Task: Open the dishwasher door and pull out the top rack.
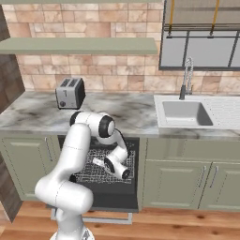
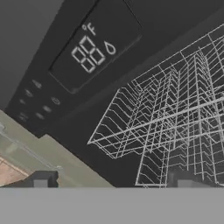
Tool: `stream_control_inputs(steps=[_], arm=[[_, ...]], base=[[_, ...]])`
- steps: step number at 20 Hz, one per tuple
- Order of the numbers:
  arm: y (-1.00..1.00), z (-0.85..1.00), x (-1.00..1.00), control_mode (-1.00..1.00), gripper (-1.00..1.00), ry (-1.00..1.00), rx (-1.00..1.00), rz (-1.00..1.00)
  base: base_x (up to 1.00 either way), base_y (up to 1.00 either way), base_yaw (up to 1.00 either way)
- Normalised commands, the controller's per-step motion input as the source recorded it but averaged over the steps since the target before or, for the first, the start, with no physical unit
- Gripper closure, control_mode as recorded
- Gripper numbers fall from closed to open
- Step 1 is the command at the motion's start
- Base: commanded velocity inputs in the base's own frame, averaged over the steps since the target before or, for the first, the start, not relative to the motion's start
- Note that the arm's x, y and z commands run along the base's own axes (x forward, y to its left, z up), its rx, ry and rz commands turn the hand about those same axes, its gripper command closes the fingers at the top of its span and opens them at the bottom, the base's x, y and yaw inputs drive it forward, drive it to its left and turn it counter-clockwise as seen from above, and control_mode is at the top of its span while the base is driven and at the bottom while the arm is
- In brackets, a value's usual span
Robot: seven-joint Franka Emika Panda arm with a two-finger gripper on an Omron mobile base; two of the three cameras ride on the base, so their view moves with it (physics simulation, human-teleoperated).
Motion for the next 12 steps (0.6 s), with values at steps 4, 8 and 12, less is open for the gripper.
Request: stream_control_inputs(steps=[4,8,12], arm=[[0.0,-0.17,0.0,-1.0,-1.0,-0.38,-0.25,0.0],[0.01,-0.04,0.01,-1.0,-1.0,-0.35,-0.08,-0.01],[0.02,-0.06,0.02,-1.0,-1.0,-0.3,-0.06,-0.03]], base=[[0.0,0.0,0.0],[0.0,0.0,0.0],[0.0,0.0,0.0]])
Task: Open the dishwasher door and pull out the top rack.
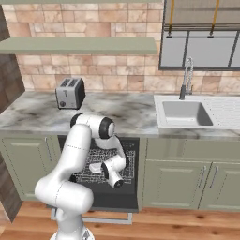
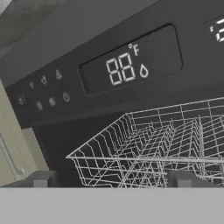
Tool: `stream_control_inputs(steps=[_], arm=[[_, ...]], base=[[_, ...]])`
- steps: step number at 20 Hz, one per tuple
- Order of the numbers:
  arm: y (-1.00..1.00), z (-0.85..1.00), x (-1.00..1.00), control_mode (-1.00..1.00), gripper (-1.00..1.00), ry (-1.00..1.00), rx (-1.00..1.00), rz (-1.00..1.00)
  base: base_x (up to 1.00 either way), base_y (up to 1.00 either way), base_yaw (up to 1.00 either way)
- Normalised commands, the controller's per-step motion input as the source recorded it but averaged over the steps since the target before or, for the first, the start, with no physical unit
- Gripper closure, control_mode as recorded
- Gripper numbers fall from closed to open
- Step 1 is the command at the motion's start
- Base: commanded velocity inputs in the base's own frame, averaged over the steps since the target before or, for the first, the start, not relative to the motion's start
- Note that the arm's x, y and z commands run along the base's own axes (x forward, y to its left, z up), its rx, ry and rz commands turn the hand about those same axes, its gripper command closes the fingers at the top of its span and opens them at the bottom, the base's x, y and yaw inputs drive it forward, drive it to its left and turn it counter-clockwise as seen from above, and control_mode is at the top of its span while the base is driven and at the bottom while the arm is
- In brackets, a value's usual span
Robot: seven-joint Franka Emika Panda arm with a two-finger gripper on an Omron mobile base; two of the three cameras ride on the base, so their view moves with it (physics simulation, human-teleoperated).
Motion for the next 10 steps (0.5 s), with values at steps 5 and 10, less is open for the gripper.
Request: stream_control_inputs(steps=[5,10], arm=[[-0.01,-0.06,0.14,-1.0,-1.0,-0.2,-0.04,-0.01],[-0.01,0.01,0.19,-1.0,-1.0,-0.14,0.0,0.0]], base=[[0.0,0.0,0.0],[0.0,0.0,0.0]])
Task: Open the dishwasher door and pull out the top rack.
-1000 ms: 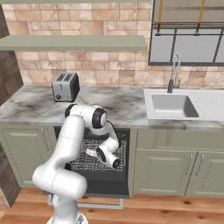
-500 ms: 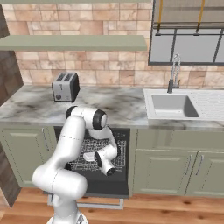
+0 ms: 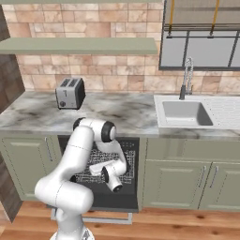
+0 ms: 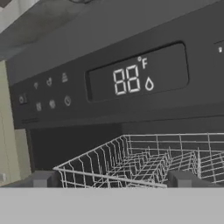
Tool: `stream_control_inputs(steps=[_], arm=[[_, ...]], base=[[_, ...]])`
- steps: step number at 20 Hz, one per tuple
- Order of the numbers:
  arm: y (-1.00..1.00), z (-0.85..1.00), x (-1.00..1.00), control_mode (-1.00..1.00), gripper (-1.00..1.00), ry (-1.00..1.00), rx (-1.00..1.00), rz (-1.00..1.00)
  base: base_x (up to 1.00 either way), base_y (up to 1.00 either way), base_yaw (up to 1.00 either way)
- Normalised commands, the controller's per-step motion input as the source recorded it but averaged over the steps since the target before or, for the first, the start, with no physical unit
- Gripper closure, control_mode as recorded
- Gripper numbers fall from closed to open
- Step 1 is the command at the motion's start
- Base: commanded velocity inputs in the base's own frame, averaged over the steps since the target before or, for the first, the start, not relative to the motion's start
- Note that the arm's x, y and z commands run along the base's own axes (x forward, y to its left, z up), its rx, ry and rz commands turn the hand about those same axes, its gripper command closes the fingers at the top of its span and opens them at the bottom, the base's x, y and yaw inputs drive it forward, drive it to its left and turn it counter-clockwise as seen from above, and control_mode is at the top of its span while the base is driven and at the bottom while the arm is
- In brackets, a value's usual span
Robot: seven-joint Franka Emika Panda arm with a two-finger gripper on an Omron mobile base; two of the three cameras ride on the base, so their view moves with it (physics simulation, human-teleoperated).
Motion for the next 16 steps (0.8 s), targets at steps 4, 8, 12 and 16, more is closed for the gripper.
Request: stream_control_inputs(steps=[4,8,12,16], arm=[[0.0,0.08,0.23,-1.0,-1.0,-0.11,0.0,0.0],[0.0,0.06,0.28,-1.0,-1.0,-0.06,0.0,0.0],[0.0,0.03,0.28,-1.0,-1.0,0.0,-0.05,0.0],[0.0,0.0,0.29,-1.0,-1.0,0.0,-0.09,0.0]], base=[[0.0,0.0,0.0],[0.0,0.0,0.0],[0.0,0.0,0.0],[0.0,0.0,0.0]])
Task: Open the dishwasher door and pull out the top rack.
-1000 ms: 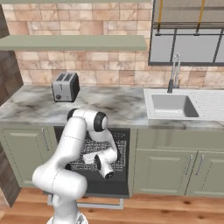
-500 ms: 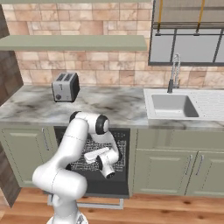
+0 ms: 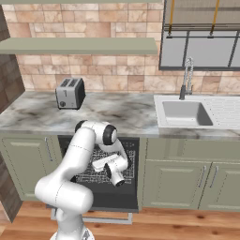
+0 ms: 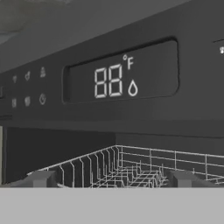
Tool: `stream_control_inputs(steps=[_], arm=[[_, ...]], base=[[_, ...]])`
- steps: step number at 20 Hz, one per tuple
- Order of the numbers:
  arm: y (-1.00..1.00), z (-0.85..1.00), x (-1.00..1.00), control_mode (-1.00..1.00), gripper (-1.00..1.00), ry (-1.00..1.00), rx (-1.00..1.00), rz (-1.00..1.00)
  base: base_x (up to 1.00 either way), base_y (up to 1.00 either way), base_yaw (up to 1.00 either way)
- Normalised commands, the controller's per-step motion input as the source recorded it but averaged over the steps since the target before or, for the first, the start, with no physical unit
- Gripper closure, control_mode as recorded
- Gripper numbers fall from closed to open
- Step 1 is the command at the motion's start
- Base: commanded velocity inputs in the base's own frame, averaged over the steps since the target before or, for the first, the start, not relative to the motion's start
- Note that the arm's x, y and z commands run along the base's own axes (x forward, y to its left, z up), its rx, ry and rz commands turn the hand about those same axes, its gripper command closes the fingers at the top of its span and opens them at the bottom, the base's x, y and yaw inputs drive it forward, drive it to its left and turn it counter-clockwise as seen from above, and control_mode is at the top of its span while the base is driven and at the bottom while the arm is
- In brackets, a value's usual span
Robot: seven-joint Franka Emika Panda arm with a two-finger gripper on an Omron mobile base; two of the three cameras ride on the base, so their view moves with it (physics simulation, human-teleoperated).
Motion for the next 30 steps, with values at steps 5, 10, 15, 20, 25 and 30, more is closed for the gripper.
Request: stream_control_inputs(steps=[5,10,15,20,25,30], arm=[[0.0,-0.08,0.37,-1.0,-1.0,0.0,-0.1,0.0],[0.0,-0.24,0.41,-1.0,-1.0,0.03,-0.12,0.0],[0.0,-0.3,0.47,-1.0,-1.0,0.08,-0.09,0.0],[0.0,-0.34,0.43,-1.0,-1.0,0.13,-0.07,0.0],[0.0,-0.41,0.39,-1.0,-1.0,0.16,-0.09,0.0],[-0.04,-0.47,0.31,-1.0,-1.0,0.15,-0.07,0.0]], base=[[0.0,0.0,0.0],[0.0,0.0,0.0],[0.0,0.0,0.0],[0.0,0.0,0.0],[0.0,0.0,0.0],[0.0,0.0,0.0]])
